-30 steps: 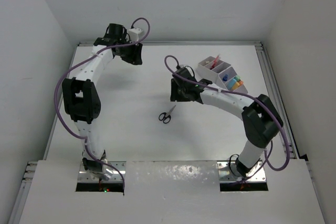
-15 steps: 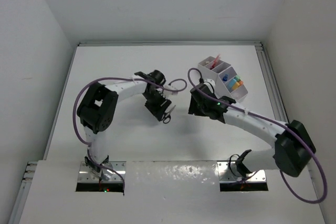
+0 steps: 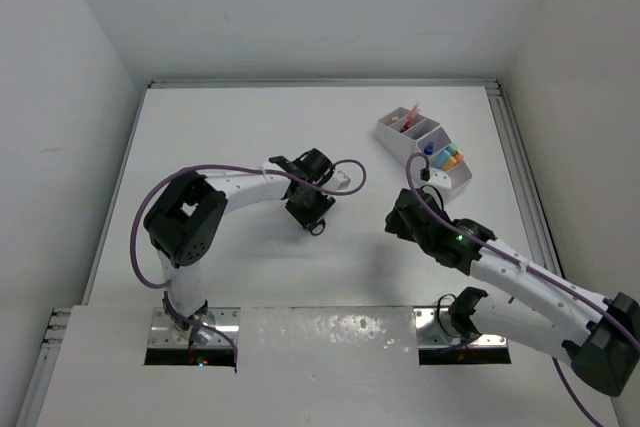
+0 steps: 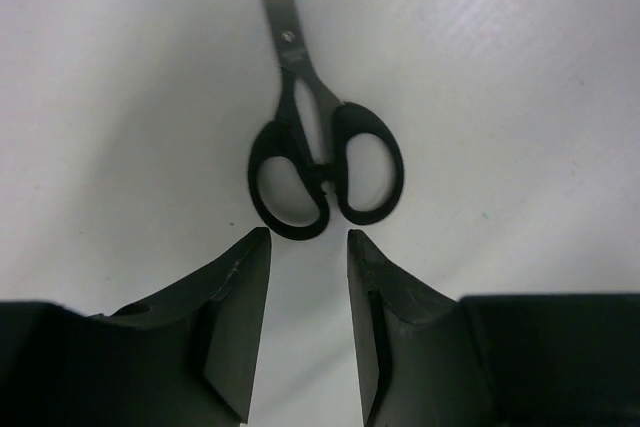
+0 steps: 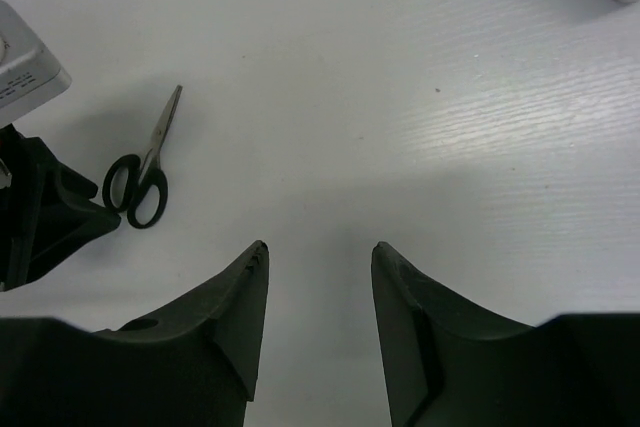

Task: Sort the stationery into containers
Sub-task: Move the scissors to the center of the board.

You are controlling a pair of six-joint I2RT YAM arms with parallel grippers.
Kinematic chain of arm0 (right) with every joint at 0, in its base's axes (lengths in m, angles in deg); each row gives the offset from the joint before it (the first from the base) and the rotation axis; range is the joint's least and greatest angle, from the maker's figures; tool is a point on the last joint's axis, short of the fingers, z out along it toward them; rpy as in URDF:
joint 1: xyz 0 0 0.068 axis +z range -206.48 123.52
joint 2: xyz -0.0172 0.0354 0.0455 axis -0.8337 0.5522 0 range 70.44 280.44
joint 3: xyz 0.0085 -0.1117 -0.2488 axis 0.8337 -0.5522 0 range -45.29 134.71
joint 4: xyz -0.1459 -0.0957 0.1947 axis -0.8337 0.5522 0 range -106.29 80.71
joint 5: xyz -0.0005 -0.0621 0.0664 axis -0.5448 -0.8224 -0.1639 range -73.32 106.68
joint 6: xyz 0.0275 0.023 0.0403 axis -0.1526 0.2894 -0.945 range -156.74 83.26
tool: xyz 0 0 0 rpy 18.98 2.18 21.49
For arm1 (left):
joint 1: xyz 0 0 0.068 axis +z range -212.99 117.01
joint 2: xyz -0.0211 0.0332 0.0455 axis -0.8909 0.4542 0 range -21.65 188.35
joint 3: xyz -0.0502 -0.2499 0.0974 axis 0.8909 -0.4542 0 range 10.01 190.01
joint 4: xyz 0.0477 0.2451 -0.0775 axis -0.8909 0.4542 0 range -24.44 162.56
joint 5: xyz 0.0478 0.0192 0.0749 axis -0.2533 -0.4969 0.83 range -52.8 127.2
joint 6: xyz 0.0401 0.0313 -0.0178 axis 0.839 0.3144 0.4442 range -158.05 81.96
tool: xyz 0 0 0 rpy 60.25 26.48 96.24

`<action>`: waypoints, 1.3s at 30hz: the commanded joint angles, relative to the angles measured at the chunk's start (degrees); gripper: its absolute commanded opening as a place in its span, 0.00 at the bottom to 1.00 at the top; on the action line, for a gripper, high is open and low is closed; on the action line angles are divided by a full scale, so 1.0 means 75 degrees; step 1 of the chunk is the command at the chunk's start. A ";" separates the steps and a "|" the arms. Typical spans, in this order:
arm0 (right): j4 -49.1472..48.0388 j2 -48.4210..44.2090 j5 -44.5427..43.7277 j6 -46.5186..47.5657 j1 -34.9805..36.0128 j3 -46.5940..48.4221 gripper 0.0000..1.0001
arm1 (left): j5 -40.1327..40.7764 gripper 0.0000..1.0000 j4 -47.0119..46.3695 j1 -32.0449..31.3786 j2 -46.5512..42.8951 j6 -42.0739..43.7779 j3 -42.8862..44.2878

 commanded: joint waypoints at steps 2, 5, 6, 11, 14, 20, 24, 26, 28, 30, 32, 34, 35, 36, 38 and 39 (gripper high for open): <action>0.0413 -0.0479 -0.0700 -0.0388 0.0091 -0.0083 0.45 | 0.0836 0.34 -0.0555 -0.0042 -0.0155 -0.0331 0.0132; 0.0437 -0.0678 -0.0806 -0.0446 0.0114 -0.0165 0.45 | 0.0802 0.35 -0.0825 0.0075 -0.0050 -0.0273 0.0085; 0.0460 -0.0702 -0.0818 -0.0458 0.0114 -0.0165 0.45 | 0.0779 0.35 -0.0813 0.0075 0.0020 -0.0250 0.0120; 0.0600 -0.0702 -0.0888 -0.0458 0.0114 -0.0130 0.45 | 0.0649 0.35 -0.0801 0.0028 0.0512 -0.0284 0.0109; 0.0624 -0.0714 -0.0912 -0.0458 0.0114 -0.0130 0.45 | 0.0883 0.31 -0.1000 0.0086 0.0665 -0.0261 -0.0090; 0.0624 -0.0772 -0.0935 -0.0411 0.0114 -0.0095 0.45 | 0.0744 0.12 -0.0954 0.0286 0.1028 -0.0226 -0.0126; 0.0601 -0.0807 -0.0970 -0.0364 0.0114 -0.0071 0.45 | 0.0673 0.14 -0.0825 0.0309 0.0865 -0.0226 0.0015; 0.0554 -0.0796 -0.0994 -0.0329 0.0114 -0.0083 0.46 | 0.0615 0.17 -0.0743 0.0356 0.0771 -0.0214 0.0132; 0.0542 -0.0784 -0.1006 -0.0259 0.0114 -0.0095 0.46 | 0.0475 0.22 -0.0486 0.0450 0.0584 -0.0121 0.0412; 0.0530 -0.0761 -0.1017 -0.0201 0.0102 -0.0095 0.45 | 0.0543 0.30 -0.0334 0.0485 0.0420 -0.0050 0.0763; 0.0495 -0.0726 -0.1017 -0.0154 0.0114 -0.0083 0.46 | 0.0614 0.35 -0.0251 0.0579 0.0314 0.0008 0.0987; 0.0495 -0.0702 -0.1052 -0.0095 0.0114 -0.0036 0.46 | 0.0626 0.35 -0.0146 0.0684 0.0208 0.0032 0.1233; 0.0507 -0.0690 -0.1064 -0.0083 0.0114 -0.0025 0.45 | 0.0615 0.35 -0.0134 0.0696 0.0162 0.0067 0.1257; 0.0507 -0.0690 -0.1076 -0.0060 0.0114 -0.0025 0.45 | 0.0626 0.34 -0.0180 0.0708 0.0103 0.0090 0.1223; 0.0507 -0.0690 -0.1088 -0.0048 0.0114 -0.0025 0.45 | 0.0650 0.32 -0.0239 0.0708 0.0114 0.0161 0.1048; 0.0518 -0.0690 -0.1111 -0.0048 0.0114 -0.0025 0.45 | 0.0603 0.31 -0.0204 0.0708 0.0219 0.0184 0.1012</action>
